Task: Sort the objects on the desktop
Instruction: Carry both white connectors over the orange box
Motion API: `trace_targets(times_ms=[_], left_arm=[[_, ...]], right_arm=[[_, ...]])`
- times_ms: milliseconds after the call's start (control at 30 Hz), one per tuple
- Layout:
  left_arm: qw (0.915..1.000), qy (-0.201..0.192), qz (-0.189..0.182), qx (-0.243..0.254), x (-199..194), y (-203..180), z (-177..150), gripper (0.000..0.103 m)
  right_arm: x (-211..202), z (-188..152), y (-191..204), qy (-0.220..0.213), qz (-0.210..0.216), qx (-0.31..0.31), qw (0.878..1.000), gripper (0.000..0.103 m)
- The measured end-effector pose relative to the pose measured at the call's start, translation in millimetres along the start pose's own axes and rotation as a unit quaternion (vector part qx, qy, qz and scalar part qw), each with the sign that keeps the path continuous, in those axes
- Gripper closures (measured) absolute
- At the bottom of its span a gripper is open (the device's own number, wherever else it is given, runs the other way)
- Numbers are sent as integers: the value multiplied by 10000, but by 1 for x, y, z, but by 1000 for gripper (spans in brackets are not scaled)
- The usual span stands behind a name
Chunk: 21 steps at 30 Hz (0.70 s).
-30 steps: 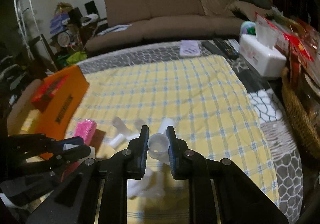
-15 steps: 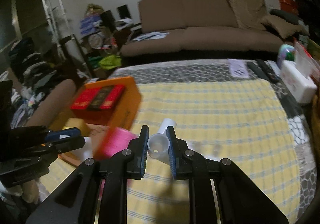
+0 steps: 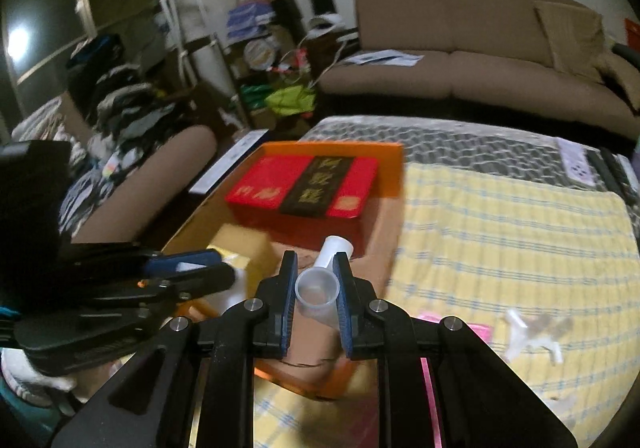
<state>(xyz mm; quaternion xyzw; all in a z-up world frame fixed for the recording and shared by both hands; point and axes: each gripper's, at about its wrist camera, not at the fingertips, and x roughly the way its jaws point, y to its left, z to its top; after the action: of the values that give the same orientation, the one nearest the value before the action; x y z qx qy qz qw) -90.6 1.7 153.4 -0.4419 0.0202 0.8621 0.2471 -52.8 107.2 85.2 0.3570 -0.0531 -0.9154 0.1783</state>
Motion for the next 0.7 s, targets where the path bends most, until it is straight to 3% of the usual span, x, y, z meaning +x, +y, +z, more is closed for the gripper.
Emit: trace_targets(times_ms=[200,333,700], left_arm=[[9993,351,84,-113,27,22,-11,85],[9993,340,131,-31,33,20,-13,84],[9994,241,77,-228,42,22,-6,86]], right_arm=[[40,-9,25,498,54,-387,9980,86],[61,-20,27,796,-27,-433,9959,86],[86,-24,10,975,-195,-184,9949,85]])
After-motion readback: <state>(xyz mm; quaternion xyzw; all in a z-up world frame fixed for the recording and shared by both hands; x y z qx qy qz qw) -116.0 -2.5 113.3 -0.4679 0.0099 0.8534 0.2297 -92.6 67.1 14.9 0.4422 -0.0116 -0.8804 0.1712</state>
